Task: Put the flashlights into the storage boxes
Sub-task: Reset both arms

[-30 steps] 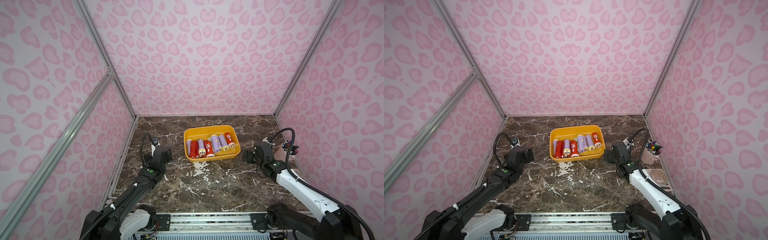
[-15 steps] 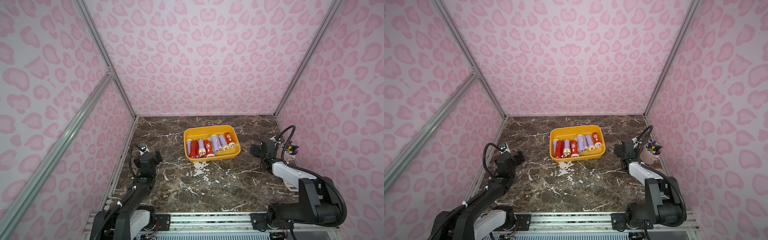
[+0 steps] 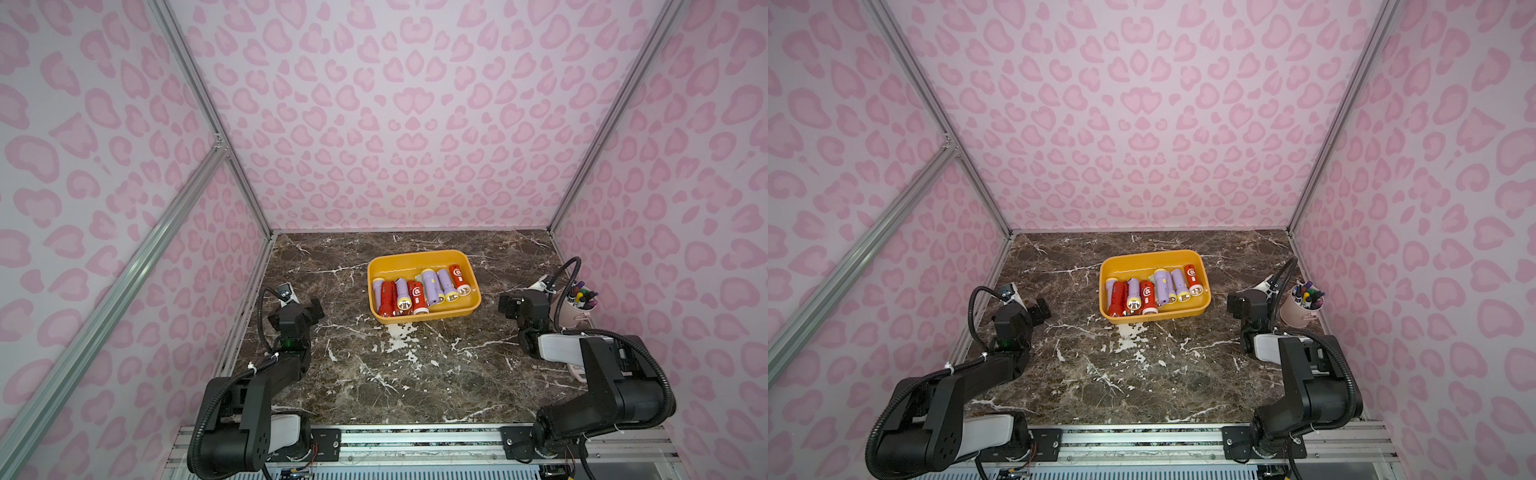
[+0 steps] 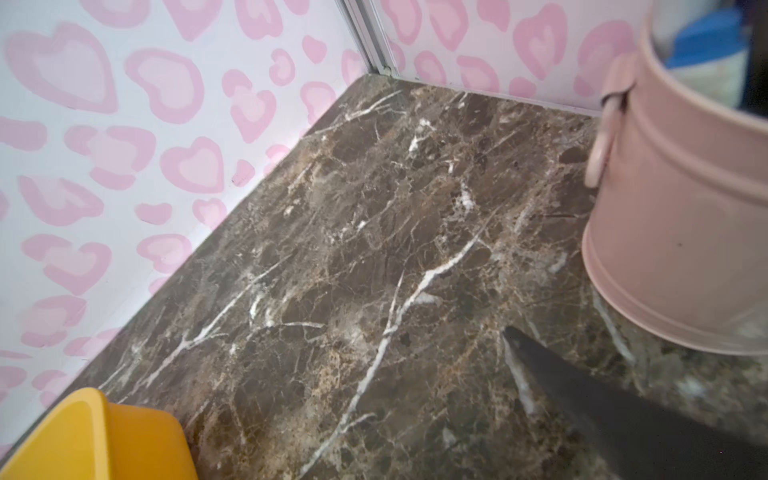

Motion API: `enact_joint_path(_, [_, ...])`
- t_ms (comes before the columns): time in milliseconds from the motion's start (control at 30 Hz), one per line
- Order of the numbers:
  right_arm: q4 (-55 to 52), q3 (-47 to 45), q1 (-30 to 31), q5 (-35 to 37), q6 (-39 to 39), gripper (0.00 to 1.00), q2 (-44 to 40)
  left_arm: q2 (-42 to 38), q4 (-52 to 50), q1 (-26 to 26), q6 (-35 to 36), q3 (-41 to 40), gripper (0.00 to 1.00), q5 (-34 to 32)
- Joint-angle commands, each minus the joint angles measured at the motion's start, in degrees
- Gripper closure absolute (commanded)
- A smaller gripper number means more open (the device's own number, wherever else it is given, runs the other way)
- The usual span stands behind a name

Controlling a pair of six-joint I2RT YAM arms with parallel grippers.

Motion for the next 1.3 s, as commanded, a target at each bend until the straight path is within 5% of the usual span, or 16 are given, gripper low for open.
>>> enact_joint_path(0, [6.02,-0.87,0.06,0.67,-0.94,0.01,-0.25,0.17,4.3,0.21,0.43,0.62,0.01,-0.18])
enact_joint_path(300, [19.7,-6.77,0.03,0.78,-1.21,0.01,2.31,-2.62,6.01,0.3,2.69,-2.14,0.03,11.68])
enact_joint_path(467, [16.85,-5.97,0.0,0.76,-1.24,0.01,1.49,-3.43,7.9,0.3,1.49,-3.65,0.06,18.02])
enact_joint_path(967, [17.19,-6.4,0.34,0.6,-1.73,0.01,1.16,-4.11,12.62,0.46,2.56,-6.1,0.07,7.66])
enact_joint_path(1100, [17.2,-6.38,0.42,0.52,-1.69,0.01,1.22,-0.56,21.37,1.75,2.9,-8.38,0.06,5.15])
enact_joint_path(1267, [17.06,-6.38,0.38,0.59,-1.73,0.01,1.2,9.82,27.65,5.3,2.15,-5.93,0.01,16.05])
